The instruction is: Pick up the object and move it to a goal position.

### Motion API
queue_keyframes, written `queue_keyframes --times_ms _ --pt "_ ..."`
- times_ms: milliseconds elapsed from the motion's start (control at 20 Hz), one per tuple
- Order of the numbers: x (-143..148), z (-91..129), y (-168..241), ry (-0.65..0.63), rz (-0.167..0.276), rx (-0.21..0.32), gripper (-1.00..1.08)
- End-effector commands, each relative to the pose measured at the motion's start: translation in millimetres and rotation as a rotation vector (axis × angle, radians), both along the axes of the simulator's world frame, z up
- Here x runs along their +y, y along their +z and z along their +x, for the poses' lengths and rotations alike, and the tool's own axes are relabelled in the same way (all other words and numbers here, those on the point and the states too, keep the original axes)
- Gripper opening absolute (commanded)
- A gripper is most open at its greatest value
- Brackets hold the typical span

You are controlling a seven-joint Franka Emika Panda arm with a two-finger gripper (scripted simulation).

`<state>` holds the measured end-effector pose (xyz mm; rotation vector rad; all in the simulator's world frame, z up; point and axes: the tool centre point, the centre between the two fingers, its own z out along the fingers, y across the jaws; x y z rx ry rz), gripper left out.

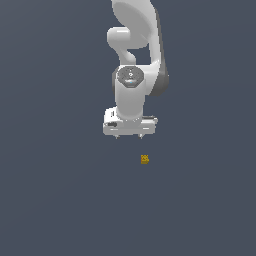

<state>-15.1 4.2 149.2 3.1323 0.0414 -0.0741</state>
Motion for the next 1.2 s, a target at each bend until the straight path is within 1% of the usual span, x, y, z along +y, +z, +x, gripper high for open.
queue_keyframes --times_ms 0,150,350,700,900,1150 --pt "0.0 0.0 0.0 0.000 0.000 0.000 1.00" --pt "5.6 0.3 -0.7 0.008 0.005 0.005 1.00" --pt "22.2 0.5 -2.4 0.031 0.021 0.019 1.00" --pt "25.1 2.7 -5.2 0.030 0.021 0.017 1.00" --pt "31.6 9.6 -14.3 0.023 0.018 0.009 1.00" --pt "46.1 23.8 -34.8 0.007 0.014 -0.010 1.00"
